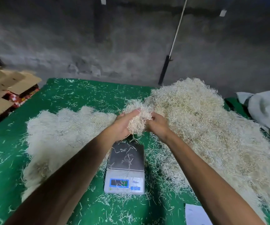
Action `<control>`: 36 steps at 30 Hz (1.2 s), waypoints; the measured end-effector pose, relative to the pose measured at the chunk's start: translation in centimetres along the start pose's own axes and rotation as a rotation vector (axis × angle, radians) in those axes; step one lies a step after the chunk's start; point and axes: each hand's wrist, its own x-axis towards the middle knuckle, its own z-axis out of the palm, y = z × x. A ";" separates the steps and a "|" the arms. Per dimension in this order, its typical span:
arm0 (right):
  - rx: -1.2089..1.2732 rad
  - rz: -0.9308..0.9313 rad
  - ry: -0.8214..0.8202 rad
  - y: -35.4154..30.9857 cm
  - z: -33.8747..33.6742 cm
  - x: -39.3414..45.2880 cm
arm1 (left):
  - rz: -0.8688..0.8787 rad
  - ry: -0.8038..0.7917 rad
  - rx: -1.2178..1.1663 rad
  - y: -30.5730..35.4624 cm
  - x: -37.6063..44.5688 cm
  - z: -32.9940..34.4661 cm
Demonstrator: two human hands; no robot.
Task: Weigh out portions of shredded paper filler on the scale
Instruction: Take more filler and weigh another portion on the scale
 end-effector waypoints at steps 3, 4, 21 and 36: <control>0.012 0.072 0.036 2.2 1.5 0.9 | -0.008 0.053 0.073 -2.5 0.6 -2.4; 0.020 0.121 0.029 3.1 1.9 1.0 | -0.024 0.085 0.104 -3.5 1.0 -3.3; -0.599 0.130 0.045 16.2 7.3 1.0 | 0.006 0.489 0.528 -14.7 2.7 -7.2; -1.026 0.182 -0.231 27.1 11.1 -15.2 | -0.009 0.519 0.608 -27.9 -10.6 -7.5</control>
